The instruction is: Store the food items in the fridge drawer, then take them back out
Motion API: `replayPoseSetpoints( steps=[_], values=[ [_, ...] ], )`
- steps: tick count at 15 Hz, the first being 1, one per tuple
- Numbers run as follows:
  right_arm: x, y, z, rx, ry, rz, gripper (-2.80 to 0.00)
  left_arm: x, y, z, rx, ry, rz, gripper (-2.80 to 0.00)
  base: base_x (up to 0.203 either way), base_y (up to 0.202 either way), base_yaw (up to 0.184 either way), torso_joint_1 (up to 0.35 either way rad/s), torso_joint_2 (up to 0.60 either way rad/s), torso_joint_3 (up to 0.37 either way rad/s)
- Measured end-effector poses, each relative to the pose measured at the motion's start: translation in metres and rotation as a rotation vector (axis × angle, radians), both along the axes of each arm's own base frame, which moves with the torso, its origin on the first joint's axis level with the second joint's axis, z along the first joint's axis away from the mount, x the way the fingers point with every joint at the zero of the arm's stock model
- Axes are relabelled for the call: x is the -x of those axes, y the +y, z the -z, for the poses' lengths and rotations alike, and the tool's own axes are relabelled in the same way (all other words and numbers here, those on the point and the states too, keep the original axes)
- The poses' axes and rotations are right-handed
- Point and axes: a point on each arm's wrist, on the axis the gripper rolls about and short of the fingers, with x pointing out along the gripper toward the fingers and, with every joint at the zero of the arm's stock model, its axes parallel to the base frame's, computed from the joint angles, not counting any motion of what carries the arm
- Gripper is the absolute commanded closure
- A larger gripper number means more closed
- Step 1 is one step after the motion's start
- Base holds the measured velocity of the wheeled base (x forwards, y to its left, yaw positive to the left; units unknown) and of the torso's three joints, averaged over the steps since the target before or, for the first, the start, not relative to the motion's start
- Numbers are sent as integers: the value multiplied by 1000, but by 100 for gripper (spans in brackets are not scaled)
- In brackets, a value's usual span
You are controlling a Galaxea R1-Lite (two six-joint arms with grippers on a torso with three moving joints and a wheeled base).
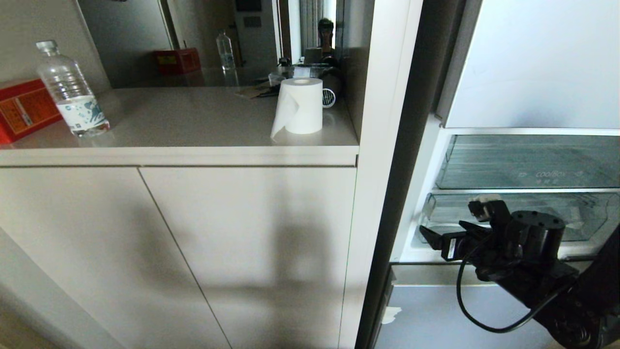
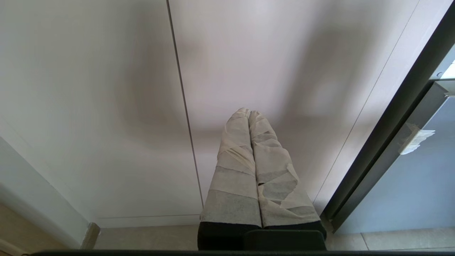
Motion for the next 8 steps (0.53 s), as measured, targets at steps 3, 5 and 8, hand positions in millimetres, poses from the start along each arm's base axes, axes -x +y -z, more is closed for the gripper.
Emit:
replayPoseSetpoints(
  steps=[3, 5, 8],
  values=[
    [-1, -1, -1, 0, -6, 19, -280, 0, 0, 0, 0, 0, 0, 0, 0, 0, 0, 0, 0, 0],
    [-3, -1, -3, -12, -16, 26, -280, 0, 0, 0, 0, 0, 0, 0, 0, 0, 0, 0, 0, 0],
    [-12, 0, -6, -60, -36, 65, -280, 0, 0, 0, 0, 0, 0, 0, 0, 0, 0, 0, 0, 0]
  ],
)
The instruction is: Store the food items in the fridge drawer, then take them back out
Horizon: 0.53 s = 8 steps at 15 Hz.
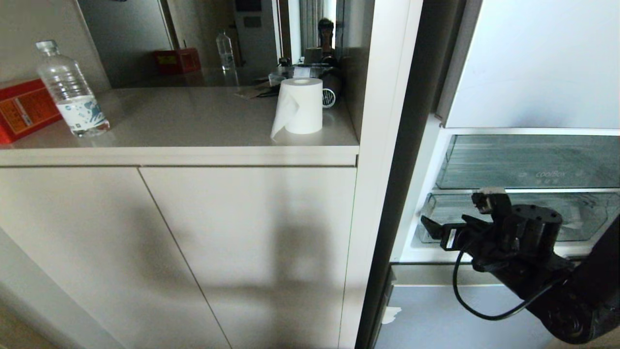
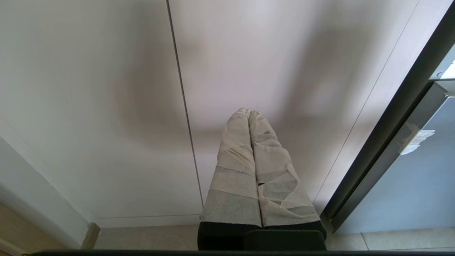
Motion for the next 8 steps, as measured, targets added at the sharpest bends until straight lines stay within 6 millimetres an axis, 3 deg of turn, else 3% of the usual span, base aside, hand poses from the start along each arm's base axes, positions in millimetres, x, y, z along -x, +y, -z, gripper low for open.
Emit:
replayPoseSetpoints(
  steps=[8],
  values=[
    [-12, -1, 5, -3, -1, 22, -280, 0, 0, 0, 0, 0, 0, 0, 0, 0, 0, 0, 0, 0]
  ],
)
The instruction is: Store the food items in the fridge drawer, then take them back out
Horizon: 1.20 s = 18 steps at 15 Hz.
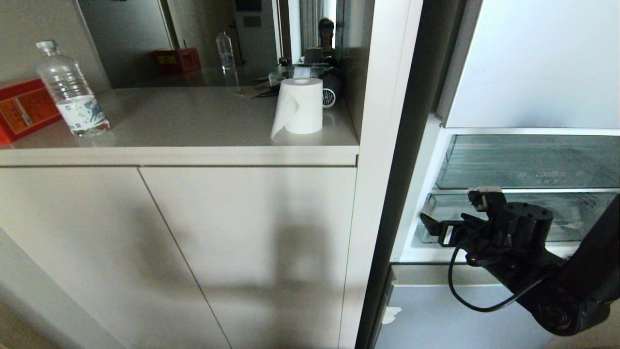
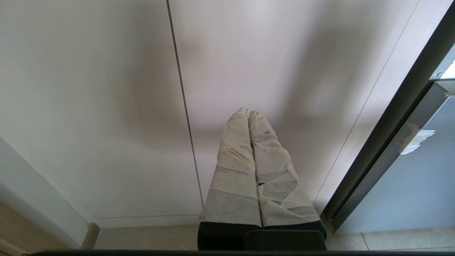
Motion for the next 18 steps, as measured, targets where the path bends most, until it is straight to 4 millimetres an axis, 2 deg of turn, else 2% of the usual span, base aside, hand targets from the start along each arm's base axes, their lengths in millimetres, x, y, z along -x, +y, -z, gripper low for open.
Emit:
replayPoseSetpoints(
  steps=[1, 13, 16, 18],
  values=[
    [-1, 0, 0, 1, -1, 1, 0, 0, 0, 0, 0, 0, 0, 0, 0, 0, 0, 0, 0, 0],
    [-14, 22, 4, -19, 11, -48, 0, 0, 0, 0, 0, 0, 0, 0, 0, 0, 0, 0, 0, 0],
    [-7, 22, 5, -23, 28, -50, 0, 0, 0, 0, 0, 0, -1, 0, 0, 0, 0, 0, 0, 0],
    [8, 18, 3, -24, 54, -53, 0, 0, 0, 0, 0, 0, 0, 0, 0, 0, 0, 0, 0, 0]
  ],
)
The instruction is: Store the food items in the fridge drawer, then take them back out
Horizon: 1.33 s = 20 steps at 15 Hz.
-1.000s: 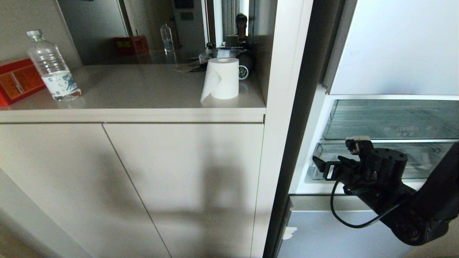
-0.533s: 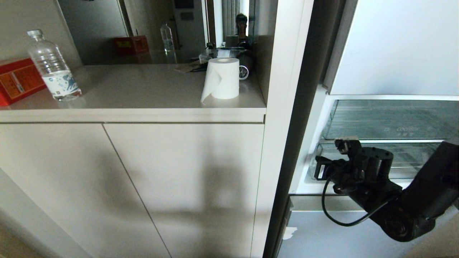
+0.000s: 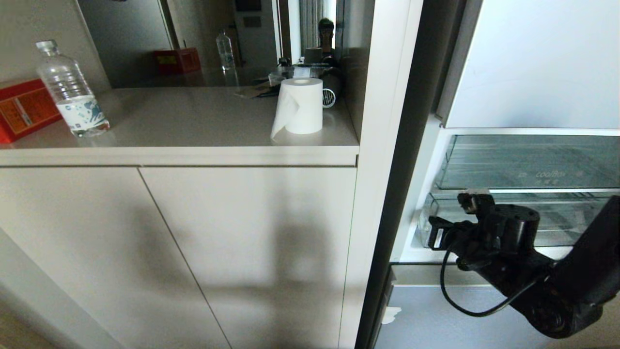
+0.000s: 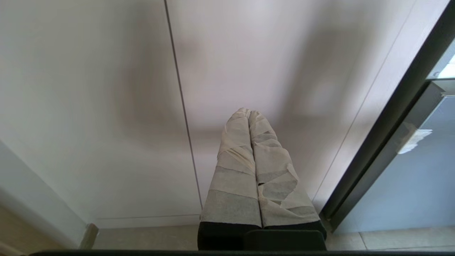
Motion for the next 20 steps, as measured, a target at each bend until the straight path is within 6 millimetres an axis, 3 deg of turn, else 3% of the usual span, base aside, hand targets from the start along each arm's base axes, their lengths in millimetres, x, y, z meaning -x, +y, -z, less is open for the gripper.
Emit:
replayPoseSetpoints(
  steps=[3, 4, 9, 14, 17, 20],
  values=[
    [35, -10, -2, -15, 67, 5, 0, 0, 0, 0, 0, 0, 0, 0, 0, 0, 0, 0, 0, 0],
    [48, -13, -4, -32, 85, 7, -280, 0, 0, 0, 0, 0, 0, 0, 0, 0, 0, 0, 0, 0],
    [113, -32, -18, -47, 116, 17, -280, 0, 0, 0, 0, 0, 0, 0, 0, 0, 0, 0, 0, 0],
    [177, -51, -47, -59, 62, 45, -280, 0, 0, 0, 0, 0, 0, 0, 0, 0, 0, 0, 0, 0],
    [181, -53, -72, -50, 50, 72, -280, 0, 0, 0, 0, 0, 0, 0, 0, 0, 0, 0, 0, 0],
    [158, -50, -100, -23, 83, 92, -280, 0, 0, 0, 0, 0, 0, 0, 0, 0, 0, 0, 0, 0]
  ],
)
